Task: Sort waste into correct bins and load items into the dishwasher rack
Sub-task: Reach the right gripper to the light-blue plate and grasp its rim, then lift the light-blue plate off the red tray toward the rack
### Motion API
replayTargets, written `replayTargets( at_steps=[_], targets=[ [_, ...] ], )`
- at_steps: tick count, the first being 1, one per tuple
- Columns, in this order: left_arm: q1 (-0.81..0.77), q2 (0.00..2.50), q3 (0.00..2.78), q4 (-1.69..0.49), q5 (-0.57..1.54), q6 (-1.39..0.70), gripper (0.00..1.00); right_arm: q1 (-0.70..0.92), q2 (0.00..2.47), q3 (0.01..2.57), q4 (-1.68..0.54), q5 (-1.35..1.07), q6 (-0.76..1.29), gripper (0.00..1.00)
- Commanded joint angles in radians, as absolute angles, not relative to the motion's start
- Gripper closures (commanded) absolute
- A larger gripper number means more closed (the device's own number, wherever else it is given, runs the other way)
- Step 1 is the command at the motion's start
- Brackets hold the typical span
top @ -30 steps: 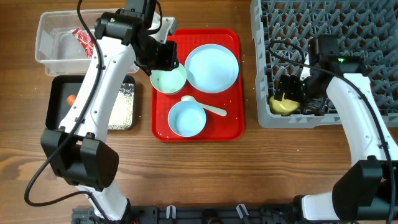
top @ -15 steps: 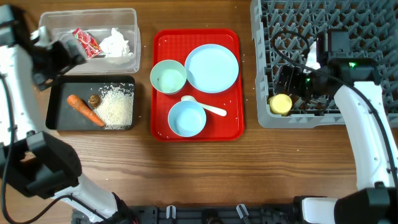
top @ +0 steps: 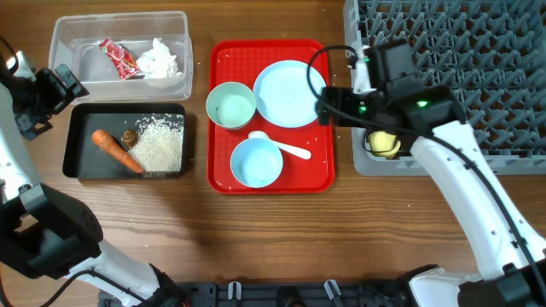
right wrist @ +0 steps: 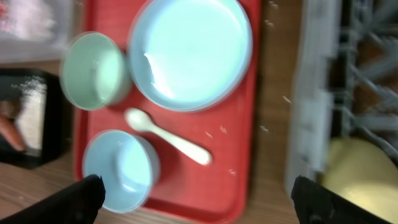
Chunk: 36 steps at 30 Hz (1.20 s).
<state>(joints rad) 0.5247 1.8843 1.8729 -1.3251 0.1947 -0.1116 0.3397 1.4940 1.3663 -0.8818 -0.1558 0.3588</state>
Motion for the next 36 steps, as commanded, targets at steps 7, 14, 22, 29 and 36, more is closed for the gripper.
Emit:
replayTargets(
  at_steps=[7,14,22,29,36],
  targets=[
    [0.525,1.846,1.879,-1.325,0.189,-0.113,0.0,0.394,1.853,1.423,-0.706,-0.088,0.614,0.0],
    [0.525,1.846,1.879,-1.325,0.189,-0.113,0.0,0.393,2.059,1.475,-0.693,-0.101,0.684,0.21],
    [0.525,1.846,1.879,-1.325,0.189,-0.113,0.0,0.393,2.127,1.475,-0.581,-0.08,0.757,0.82],
    [0.525,1.846,1.879,-1.325,0.189,-0.113,0.0,0.393,2.18,1.474,-0.435,-0.014,0.788,0.92],
    [0.525,1.846,1.879,-1.325,0.189,-0.113,0.0,0.392,2.186,1.475,-0.384,0.004,0.782,0.96]
  ],
)
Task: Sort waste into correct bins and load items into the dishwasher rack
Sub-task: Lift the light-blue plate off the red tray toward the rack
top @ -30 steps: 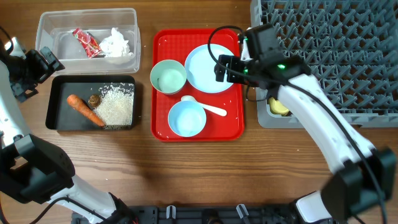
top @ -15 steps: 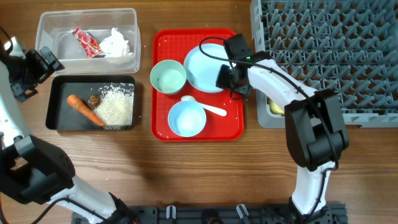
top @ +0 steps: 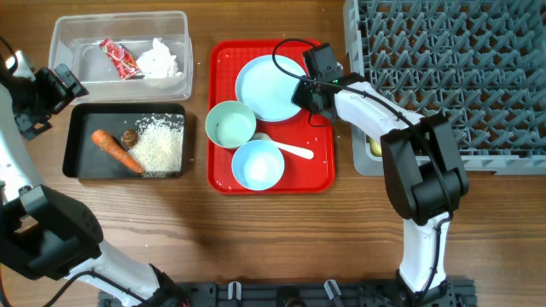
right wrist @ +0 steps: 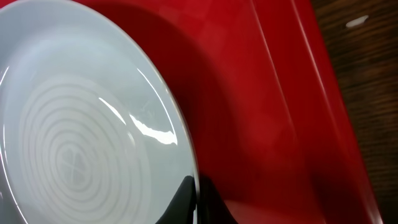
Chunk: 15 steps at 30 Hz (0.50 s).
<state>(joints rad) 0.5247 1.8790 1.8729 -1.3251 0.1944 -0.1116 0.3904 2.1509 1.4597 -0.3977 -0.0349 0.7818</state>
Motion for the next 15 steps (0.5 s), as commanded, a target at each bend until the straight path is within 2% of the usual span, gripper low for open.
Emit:
replayTargets(
  at_steps=[1,9,15],
  targets=[
    [0.525,1.846,1.879,-1.325,0.189,-0.113,0.0,0.39,2.182,1.476,-0.373,-0.002,0.766,0.96],
    [0.525,1.846,1.879,-1.325,0.189,-0.113,0.0,0.364,2.051,1.64,-0.434,-0.094,0.61,0.96],
    [0.525,1.846,1.879,-1.325,0.189,-0.113,0.0,0.331,1.858,1.679,-0.504,0.059,0.503,0.96]
  ],
)
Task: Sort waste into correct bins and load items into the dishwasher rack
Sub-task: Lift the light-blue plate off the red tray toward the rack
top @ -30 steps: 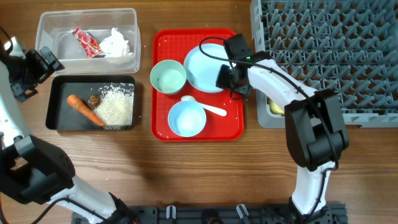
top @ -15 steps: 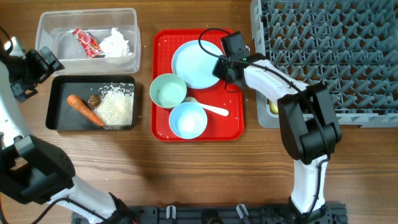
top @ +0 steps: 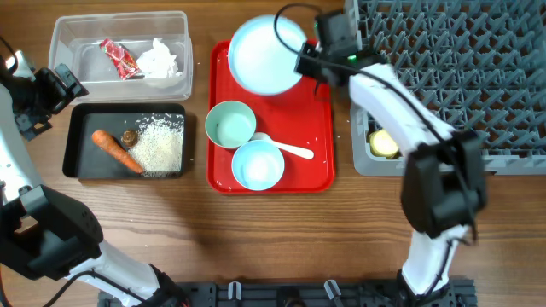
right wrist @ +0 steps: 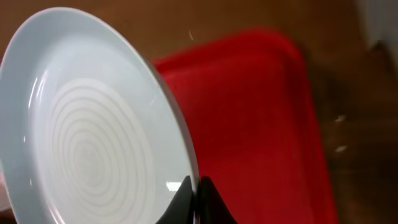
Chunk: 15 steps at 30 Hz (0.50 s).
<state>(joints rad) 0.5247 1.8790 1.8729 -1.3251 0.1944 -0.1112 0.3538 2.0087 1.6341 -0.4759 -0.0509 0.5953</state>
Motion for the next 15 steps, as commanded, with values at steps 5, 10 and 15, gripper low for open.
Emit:
replayTargets(
  at_steps=[5,10,15],
  targets=[
    [0.525,1.846,1.879,-1.325,0.189,-0.113,0.0,0.258,1.661,1.678,-0.68,0.487,0.373,0.96],
    [0.525,1.846,1.879,-1.325,0.189,-0.113,0.0,0.149,1.588,1.678,-0.723,0.807,0.146,0.96],
    [0.525,1.846,1.879,-1.325,0.189,-0.113,0.0,0.072,1.619,1.676,-0.654,0.873,-0.093,0.96]
  ],
)
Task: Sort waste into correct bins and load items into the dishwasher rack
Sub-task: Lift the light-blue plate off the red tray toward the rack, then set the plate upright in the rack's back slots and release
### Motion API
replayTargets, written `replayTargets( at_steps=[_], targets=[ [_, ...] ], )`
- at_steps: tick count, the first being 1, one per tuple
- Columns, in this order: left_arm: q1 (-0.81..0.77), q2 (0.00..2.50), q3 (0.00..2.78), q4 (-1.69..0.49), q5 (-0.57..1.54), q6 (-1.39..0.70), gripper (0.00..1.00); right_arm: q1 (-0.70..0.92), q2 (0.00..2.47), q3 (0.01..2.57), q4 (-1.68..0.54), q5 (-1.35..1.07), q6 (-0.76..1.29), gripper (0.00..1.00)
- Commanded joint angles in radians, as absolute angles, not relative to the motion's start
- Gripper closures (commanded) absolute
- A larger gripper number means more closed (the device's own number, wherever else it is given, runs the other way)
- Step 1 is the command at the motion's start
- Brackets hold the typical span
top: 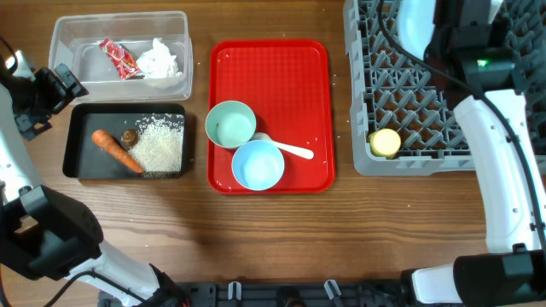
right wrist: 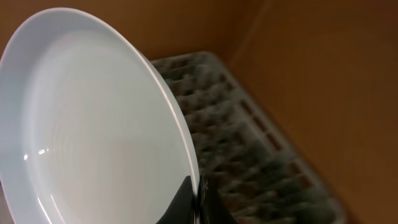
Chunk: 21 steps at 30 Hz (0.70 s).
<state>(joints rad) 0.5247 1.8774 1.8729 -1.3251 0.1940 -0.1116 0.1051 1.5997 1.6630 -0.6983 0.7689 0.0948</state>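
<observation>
A pale blue plate [right wrist: 93, 124] stands on edge in my right gripper [right wrist: 196, 186], whose fingers are shut on its rim. Overhead, the plate [top: 415, 24] hangs over the far left part of the grey dishwasher rack [top: 426, 94], held by the right gripper [top: 435, 38]. On the red tray [top: 281, 77] sit a green bowl [top: 230, 125], a blue bowl [top: 257, 165] and a white spoon [top: 292, 151]. My left gripper [top: 61, 85] stays at the table's far left edge; its jaws are too small to read.
A yellow round item [top: 385, 141] lies in the rack's front left corner. A black tray [top: 81, 162] holds a carrot [top: 115, 150] and rice [top: 159, 143]. Behind it, a clear bin [top: 119, 78] contains a red wrapper and crumpled tissue.
My right gripper carried the plate from above the tray's far edge rightward to over the rack's far left part. The tray's back half is now bare. The left arm is unchanged.
My right gripper hovered open above the tray's right side, with the plate flat on the tray. Then it was shut on the plate's right rim. Then the plate was tilted up off the tray's far edge, and now it is over the rack.
</observation>
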Motion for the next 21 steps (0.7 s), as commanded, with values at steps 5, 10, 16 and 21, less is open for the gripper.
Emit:
replayTargets(
  at_steps=[5,10,16,21],
  targets=[
    [0.525,1.846,1.879,-1.325,0.189,-0.113,0.0,-0.044,1.691,1.675,-0.511,0.871,-0.295,0.96],
    [0.525,1.846,1.879,-1.325,0.189,-0.113,0.0,-0.105,1.773,1.675,-0.442,0.823,-0.463,0.96],
    [0.525,1.846,1.879,-1.325,0.189,-0.113,0.0,-0.108,1.858,1.675,-0.411,0.771,-0.497,0.96],
    [0.525,1.846,1.879,-1.325,0.189,-0.113,0.0,-0.108,1.892,1.675,-0.407,0.758,-0.496,0.96]
  ],
)
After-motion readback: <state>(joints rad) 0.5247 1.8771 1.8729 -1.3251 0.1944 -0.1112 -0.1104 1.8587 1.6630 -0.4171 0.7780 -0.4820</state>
